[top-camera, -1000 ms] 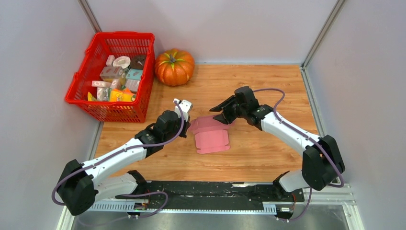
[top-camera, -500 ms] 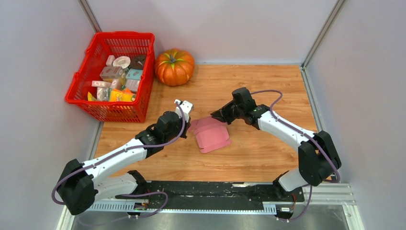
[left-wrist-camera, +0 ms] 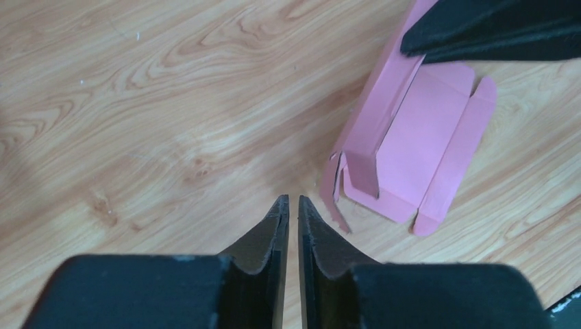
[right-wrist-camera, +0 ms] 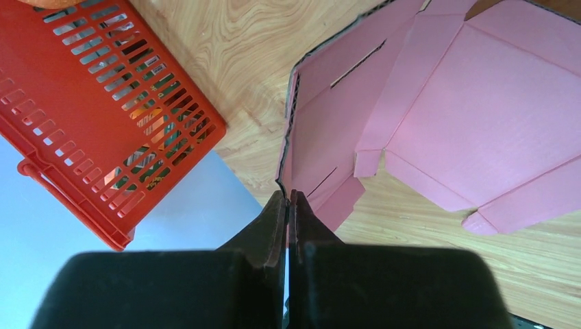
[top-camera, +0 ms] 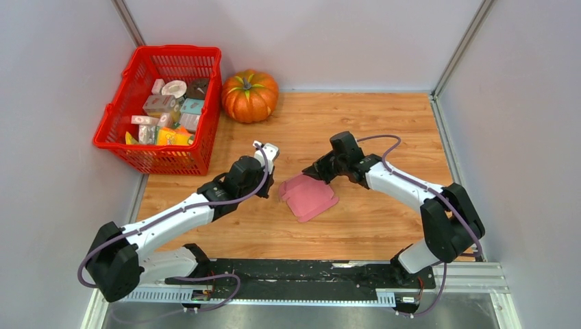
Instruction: Fold the paper box
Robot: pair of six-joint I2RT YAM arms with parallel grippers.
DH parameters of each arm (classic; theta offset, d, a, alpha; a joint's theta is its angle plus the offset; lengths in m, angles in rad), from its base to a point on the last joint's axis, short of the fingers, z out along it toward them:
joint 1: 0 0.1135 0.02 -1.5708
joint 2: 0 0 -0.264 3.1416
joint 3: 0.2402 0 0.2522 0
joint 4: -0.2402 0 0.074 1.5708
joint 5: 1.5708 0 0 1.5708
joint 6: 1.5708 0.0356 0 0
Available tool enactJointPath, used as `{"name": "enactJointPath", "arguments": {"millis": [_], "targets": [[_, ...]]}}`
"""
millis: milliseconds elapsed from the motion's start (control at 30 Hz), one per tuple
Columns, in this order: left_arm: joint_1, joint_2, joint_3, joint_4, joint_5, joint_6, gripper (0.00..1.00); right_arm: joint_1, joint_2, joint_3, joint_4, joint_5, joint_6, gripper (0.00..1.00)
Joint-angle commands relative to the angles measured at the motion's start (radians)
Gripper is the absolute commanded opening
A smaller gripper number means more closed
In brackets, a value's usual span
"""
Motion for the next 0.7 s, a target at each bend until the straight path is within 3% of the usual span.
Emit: {"name": "enactJointPath", "arguments": {"millis": [0,100,167,233,400,667], "targets": [[0.002,0.054,0.097,-0.021,0.045,-0.009,0.15,0.006,0.002,-0.004,0.039,0.013,0.007,0.00],[0.002,0.048,0.093,0.001,0.105,-0.029,0.17,0.004,0.005,-0.004,0.050,0.013,0.016,0.00],[0.002,0.033,0.085,0.030,0.142,-0.041,0.26,0.006,0.006,-0.002,0.051,0.019,0.017,0.00],[0.000,0.036,0.088,0.030,0.166,-0.045,0.28,0.004,0.005,-0.005,0.060,0.022,0.025,0.00],[0.000,0.108,0.122,-0.008,0.163,-0.026,0.15,0.006,0.012,-0.008,0.080,0.013,0.040,0.00],[-0.001,0.221,0.186,0.001,0.205,-0.048,0.13,0.013,0.012,-0.014,0.102,0.005,0.089,0.00]]}}
